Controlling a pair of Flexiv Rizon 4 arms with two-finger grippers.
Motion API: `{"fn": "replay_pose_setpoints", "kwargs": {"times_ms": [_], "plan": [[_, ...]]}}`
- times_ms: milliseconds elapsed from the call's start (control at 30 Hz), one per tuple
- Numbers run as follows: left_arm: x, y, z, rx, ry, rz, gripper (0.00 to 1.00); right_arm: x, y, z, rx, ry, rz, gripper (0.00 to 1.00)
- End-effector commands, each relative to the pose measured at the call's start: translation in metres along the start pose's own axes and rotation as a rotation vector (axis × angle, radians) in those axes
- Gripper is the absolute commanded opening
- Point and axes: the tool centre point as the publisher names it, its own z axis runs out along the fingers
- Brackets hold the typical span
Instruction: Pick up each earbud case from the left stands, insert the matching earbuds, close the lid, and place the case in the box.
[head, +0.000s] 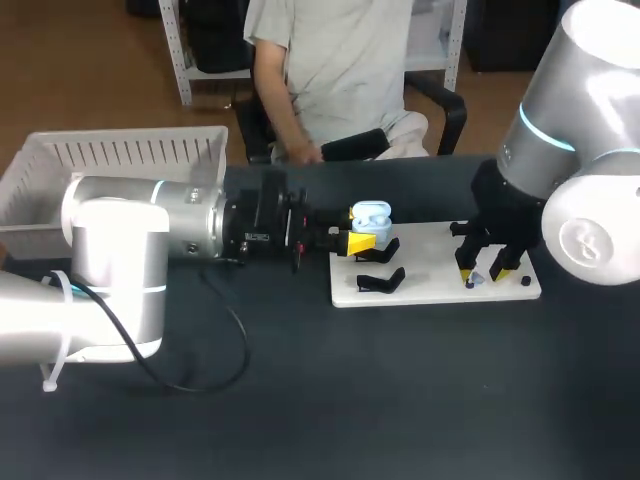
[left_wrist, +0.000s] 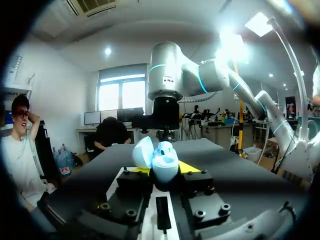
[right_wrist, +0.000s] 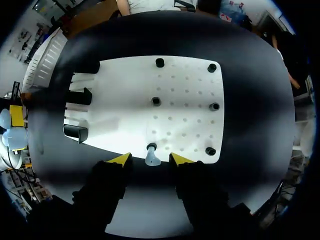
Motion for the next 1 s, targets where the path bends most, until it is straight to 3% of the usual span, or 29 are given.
{"fn": "replay_pose_setpoints", "kwargs": {"times_ms": [33,300,733,833,900,1000], "plan": [[-0.0002,0.0001,0.0007,-0.001,0.002,0.0,0.0,0.0031,-0.0014,0.0025,0.0,0.0,0.004,0.45],[-0.0002,0.0001,0.0007,-0.001,0.002,0.0,0.0,0.004,-0.0011,0.0064,-0.001,0.006,0.007,0.44],[-0.0002,0.0001,0.0007,-0.001,0.002,0.0,0.0,0.0011,-0.0018,0.011,-0.005,0.004,0.016,0.32],[-0.0002,0.0001,0.0007,-0.001,0.002,0.0,0.0,0.0007,-0.0012,0.0116,-0.004,0.007,0.014,0.23],[-0.0002,0.0001,0.0007,-0.001,0.002,0.0,0.0,-0.0002,-0.0004,0.0114,-0.003,0.005,0.013,0.03],[-0.0002,0.0001,0.0007,-0.001,0.002,0.0,0.0,-0.0009,0.0005,0.0101,-0.001,0.003,0.012,0.0]]}}
